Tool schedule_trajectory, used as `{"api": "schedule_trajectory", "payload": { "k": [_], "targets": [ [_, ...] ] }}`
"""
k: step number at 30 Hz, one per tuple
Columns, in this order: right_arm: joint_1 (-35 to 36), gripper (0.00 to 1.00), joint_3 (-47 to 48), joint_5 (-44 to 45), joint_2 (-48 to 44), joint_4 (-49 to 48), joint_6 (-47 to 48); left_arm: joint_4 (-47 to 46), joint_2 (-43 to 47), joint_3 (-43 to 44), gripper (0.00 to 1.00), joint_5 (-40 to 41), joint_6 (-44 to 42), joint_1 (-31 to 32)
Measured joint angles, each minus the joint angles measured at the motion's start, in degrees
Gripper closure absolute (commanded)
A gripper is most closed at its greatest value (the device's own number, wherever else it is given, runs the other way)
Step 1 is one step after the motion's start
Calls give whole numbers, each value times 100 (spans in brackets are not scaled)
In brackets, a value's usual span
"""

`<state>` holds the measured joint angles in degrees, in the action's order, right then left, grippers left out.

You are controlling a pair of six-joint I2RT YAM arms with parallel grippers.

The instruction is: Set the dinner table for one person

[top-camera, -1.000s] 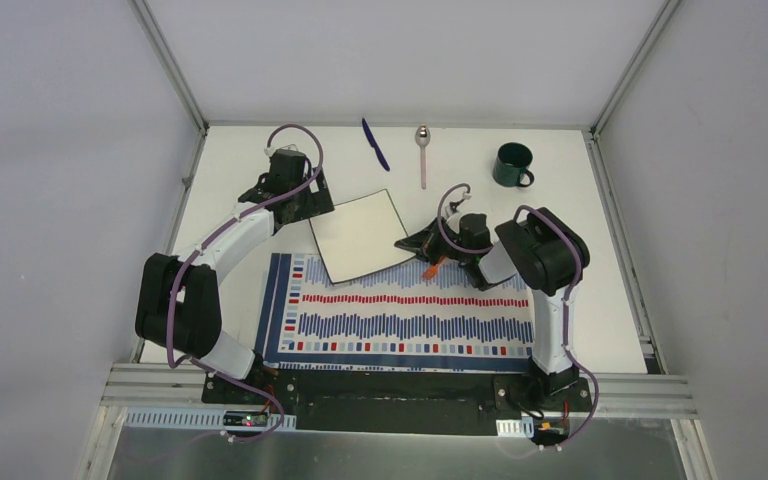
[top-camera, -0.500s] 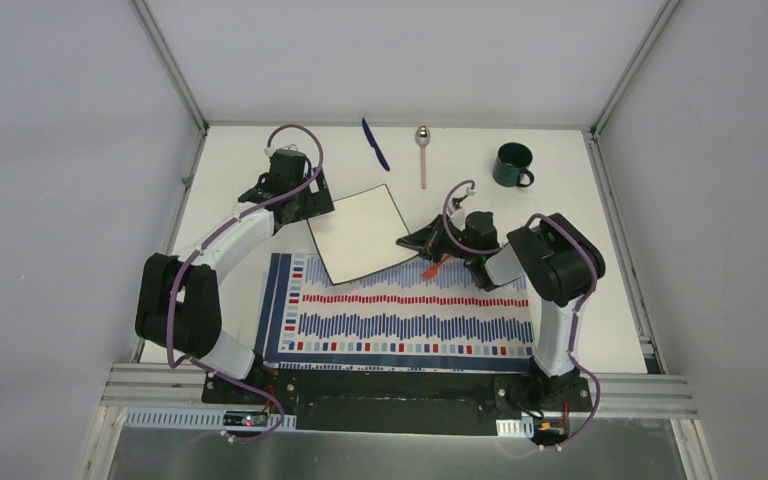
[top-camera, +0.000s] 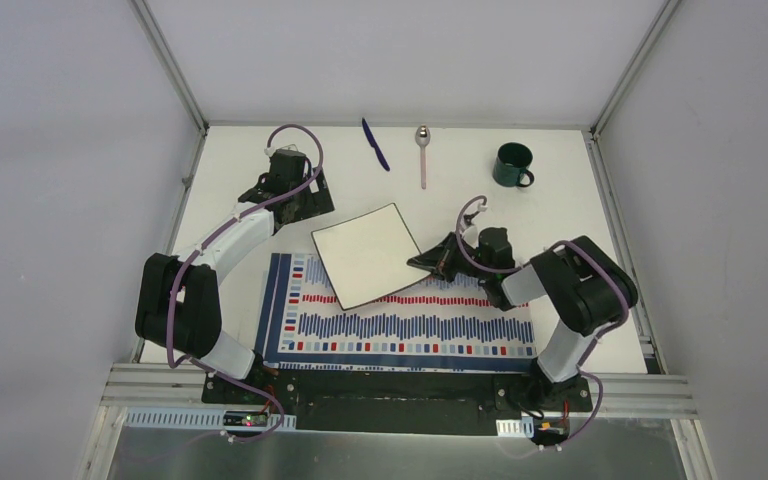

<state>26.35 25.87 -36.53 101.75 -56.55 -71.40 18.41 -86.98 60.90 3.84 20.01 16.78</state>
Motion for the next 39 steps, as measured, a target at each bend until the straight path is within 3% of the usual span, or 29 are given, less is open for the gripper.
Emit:
{"api": "schedule_trajectory", "payload": {
  "k": [10, 17, 24, 38, 39],
  "targets": [
    [297, 100, -570, 122, -1585, 1067, 577, 0, 0, 0, 1, 0, 2, 0],
    [649, 100, -1036, 278, -2188, 1775, 949, 0, 0, 0, 1, -55, 15, 0],
    [654, 100, -1222, 437, -2114, 1974, 1104, 2, 0, 0, 1, -131, 28, 0],
    [693, 100, -1141, 251, -750, 396, 782, 0, 0, 0, 1, -138, 28, 0],
    [693, 94, -1141, 240, -710, 334, 769, 2, 0, 0, 1, -138, 28, 0]
  ]
}}
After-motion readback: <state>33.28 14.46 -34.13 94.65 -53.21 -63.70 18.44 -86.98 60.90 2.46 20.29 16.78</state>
